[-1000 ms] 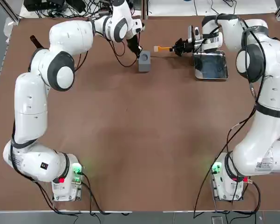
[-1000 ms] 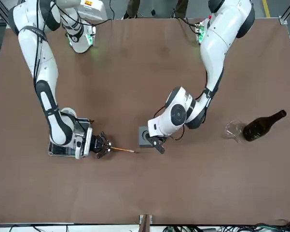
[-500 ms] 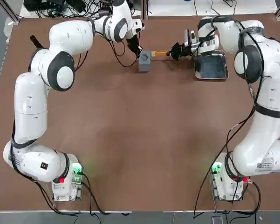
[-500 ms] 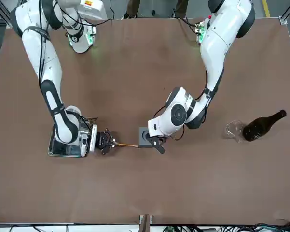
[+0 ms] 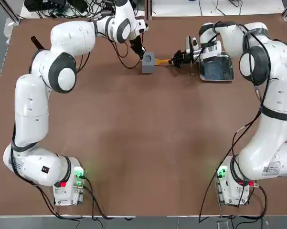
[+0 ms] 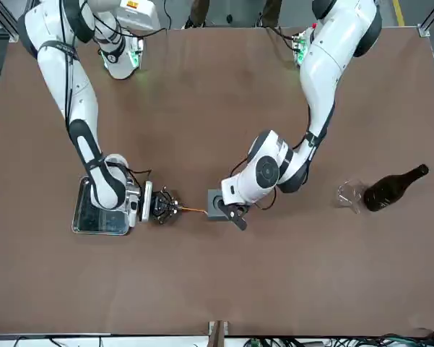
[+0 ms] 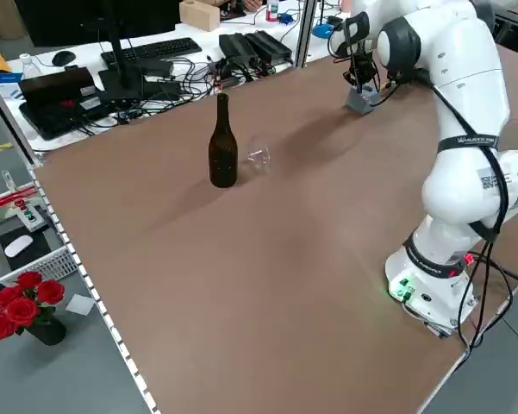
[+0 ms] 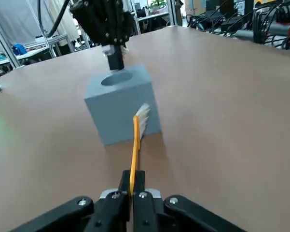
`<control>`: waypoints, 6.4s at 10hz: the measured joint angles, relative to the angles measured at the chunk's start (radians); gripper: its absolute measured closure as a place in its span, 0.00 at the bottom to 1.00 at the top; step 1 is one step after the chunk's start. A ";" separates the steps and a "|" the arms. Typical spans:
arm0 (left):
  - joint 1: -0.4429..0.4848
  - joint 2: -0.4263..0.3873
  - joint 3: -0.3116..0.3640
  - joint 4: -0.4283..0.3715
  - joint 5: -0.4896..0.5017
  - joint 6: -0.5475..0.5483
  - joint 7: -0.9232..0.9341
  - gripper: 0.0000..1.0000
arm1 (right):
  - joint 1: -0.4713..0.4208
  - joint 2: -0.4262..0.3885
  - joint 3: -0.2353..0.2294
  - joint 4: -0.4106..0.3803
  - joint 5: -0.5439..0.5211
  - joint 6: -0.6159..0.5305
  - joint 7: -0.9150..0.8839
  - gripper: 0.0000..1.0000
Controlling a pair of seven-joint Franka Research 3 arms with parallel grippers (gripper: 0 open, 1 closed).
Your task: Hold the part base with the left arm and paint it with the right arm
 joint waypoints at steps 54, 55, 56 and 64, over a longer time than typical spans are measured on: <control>0.577 -0.775 0.016 -0.115 0.019 -0.782 0.014 0.01 | -0.108 0.059 -0.855 0.259 -0.399 -0.699 1.271 0.96; 0.556 -0.812 0.067 -0.118 0.006 -0.787 -0.001 0.01 | -0.108 0.064 -0.854 0.262 -0.399 -0.689 1.270 0.95; 0.504 -0.848 0.154 -0.121 -0.017 -0.794 -0.008 0.01 | -0.108 0.070 -0.854 0.266 -0.399 -0.683 1.269 0.93; 0.293 -1.070 0.407 -0.251 -0.040 -0.829 -0.008 0.03 | -0.109 0.088 -0.877 0.287 -0.399 -0.667 1.249 0.63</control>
